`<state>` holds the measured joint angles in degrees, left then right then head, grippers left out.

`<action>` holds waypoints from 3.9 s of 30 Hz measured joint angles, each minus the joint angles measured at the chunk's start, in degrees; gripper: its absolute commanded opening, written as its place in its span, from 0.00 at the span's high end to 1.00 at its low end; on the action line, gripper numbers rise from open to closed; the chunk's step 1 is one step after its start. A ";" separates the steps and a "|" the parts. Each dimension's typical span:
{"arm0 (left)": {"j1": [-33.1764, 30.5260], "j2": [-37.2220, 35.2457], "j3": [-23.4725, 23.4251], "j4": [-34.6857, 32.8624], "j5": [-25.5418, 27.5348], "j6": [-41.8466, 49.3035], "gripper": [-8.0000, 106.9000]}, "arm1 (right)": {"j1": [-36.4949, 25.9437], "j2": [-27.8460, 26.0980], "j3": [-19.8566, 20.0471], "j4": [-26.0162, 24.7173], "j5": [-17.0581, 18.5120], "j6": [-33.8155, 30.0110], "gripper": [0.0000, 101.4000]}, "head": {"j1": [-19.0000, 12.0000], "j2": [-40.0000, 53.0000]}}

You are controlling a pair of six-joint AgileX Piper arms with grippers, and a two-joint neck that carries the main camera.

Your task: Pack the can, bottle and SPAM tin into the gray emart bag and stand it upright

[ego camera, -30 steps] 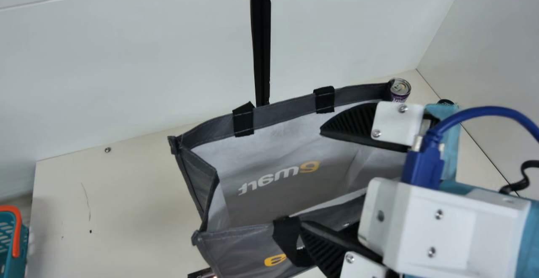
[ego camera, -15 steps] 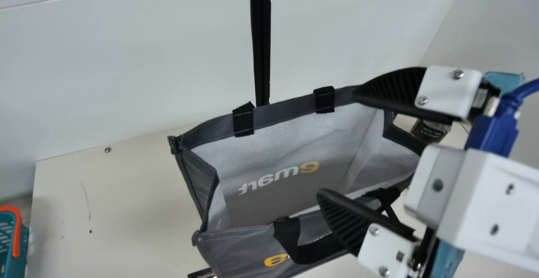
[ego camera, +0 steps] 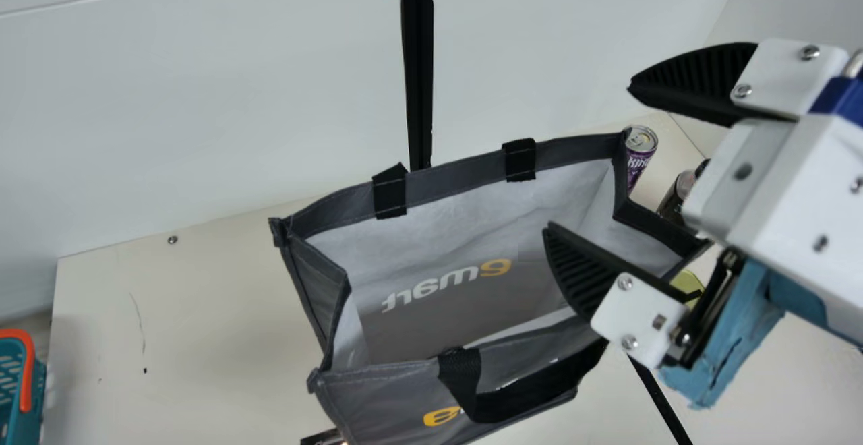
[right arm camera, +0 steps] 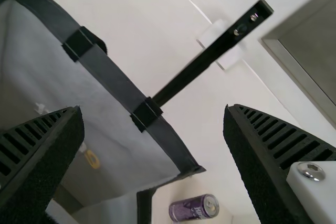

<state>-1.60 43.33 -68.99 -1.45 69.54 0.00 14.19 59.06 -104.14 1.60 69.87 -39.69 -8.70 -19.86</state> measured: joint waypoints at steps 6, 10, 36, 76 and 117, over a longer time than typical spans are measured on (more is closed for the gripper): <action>0.00 0.00 0.00 0.00 0.00 0.00 0.15 | -4.80 0.86 -1.02 0.69 0.03 0.33 0.06 | 0.00 0.00; 0.00 0.00 0.00 0.00 0.00 0.00 0.15 | -8.02 1.33 -1.07 1.62 0.04 0.33 0.06 | 0.00 0.00; 0.00 0.00 0.00 0.00 0.00 0.00 0.15 | -30.84 5.34 -1.01 9.83 -0.02 -1.25 0.06 | 0.00 0.00; 0.00 0.00 0.00 0.00 0.00 0.00 0.15 | -47.43 6.34 16.39 12.02 0.02 -1.60 0.06 | 0.00 -0.09; 0.00 0.00 0.00 0.00 0.00 0.00 0.15 | -49.58 6.51 18.33 12.65 -0.12 -1.39 0.06 | 0.00 -0.09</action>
<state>-1.60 43.33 -68.99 -1.45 69.54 0.00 -35.40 65.57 -85.81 14.25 69.75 -41.08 -8.70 -19.95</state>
